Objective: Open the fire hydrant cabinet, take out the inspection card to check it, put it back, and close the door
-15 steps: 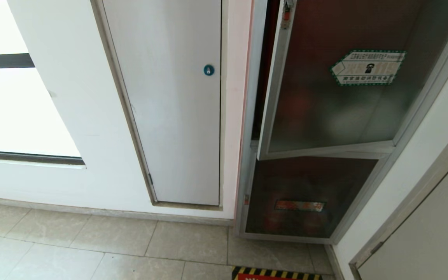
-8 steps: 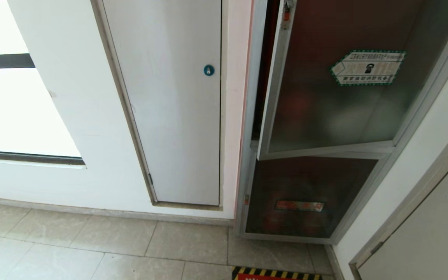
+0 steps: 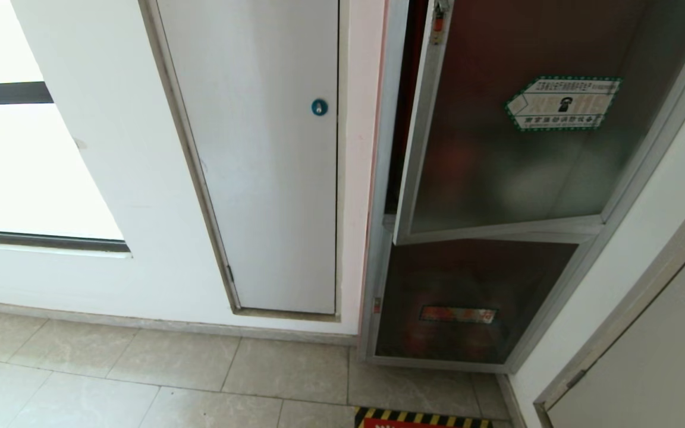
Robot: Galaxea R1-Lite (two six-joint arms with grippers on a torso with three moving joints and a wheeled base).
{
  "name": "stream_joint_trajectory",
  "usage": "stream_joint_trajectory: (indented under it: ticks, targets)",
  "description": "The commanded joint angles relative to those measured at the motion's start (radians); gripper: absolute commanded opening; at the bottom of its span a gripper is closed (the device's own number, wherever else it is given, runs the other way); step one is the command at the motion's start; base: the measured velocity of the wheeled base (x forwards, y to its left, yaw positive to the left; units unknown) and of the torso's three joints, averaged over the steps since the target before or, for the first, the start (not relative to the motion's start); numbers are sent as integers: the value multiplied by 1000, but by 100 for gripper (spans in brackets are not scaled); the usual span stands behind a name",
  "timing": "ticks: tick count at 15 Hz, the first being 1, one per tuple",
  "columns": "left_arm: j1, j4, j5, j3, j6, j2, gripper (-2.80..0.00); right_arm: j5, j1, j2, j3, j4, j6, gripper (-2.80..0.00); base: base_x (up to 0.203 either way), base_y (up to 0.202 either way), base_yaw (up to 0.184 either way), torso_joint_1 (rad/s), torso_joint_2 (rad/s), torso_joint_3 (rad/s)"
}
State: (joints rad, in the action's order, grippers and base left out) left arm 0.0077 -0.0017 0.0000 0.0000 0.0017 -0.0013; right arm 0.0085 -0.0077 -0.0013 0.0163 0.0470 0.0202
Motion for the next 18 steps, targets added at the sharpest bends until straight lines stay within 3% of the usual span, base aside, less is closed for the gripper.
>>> stream_joint_trajectory:
  ticks: [1, 4, 14, 18]
  targets:
    - [0, 0, 0, 2, 0, 1, -280, -2, 0, -2, -9, -3, 0, -280, 0, 0, 0, 0, 0, 0]
    - [0, 0, -1, 2, 6, 1, -280, -40, 0, -2, -6, -81, -26, -280, 0, 0, 0, 0, 0, 0]
    - [2, -1, 0, 2, 0, 1, -280, -39, 0, -2, -7, -70, -26, -280, 0, 0, 0, 0, 0, 0]
    - [0, -1, 0, 2, 0, 1, -280, -39, 0, -2, -7, -68, -23, -280, 186, 0, 0, 9, -2, -2]
